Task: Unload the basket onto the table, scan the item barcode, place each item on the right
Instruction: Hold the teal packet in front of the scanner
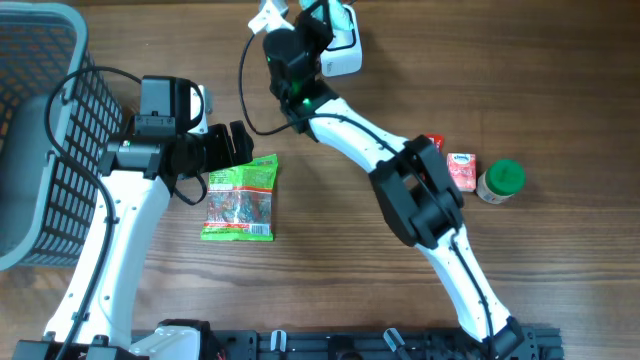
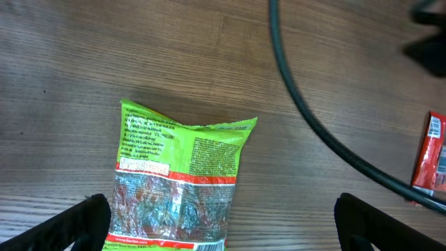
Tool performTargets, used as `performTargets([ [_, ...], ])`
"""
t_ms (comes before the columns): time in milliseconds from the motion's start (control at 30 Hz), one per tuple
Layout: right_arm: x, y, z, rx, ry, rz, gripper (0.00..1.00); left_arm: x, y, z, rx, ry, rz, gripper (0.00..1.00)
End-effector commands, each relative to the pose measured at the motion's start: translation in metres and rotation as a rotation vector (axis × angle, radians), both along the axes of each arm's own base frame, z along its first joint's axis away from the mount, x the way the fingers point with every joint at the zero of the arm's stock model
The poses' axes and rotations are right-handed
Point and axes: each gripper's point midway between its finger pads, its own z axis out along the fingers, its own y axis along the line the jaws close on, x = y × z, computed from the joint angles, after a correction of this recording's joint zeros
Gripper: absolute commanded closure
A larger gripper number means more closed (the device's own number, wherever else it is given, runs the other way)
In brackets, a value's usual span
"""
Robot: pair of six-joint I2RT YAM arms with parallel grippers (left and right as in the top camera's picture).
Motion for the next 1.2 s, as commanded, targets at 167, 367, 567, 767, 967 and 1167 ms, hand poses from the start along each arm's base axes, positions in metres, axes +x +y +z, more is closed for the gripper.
performTargets([
  [167,0.025,-0.029,-0.033,0.088,-0.035,-0.023,0.96,0.001,-0.003,0.001,-0.012,-0.002,-0.005,0.0],
  [367,0.026,-0.031,-0.038,0.308,-0.096,-0.032,0.96,0.001,-0.003,0.001,-0.012,-0.002,-0.005,0.0],
  [567,0.026,-0.019,-0.06,0.298,-0.004,0.019,0.96,0.001,-0.003,0.001,-0.012,-0.002,-0.005,0.0],
  [767,0.025,-0.019,-0.066,0.312,0.015,0.012,0.96,0.001,-0.003,0.001,-0.012,-0.002,-0.005,0.0],
  [967,0.023,-0.027,-0.025,0.35,-0.082,-0.023,0.96,0.001,-0.003,0.001,-0.012,-0.002,-0.005,0.0],
  [1167,0.015,-0.033,0.019,0.347,-0.07,-0.025,0.96,0.001,-0.003,0.001,-0.012,-0.002,-0.005,0.0],
])
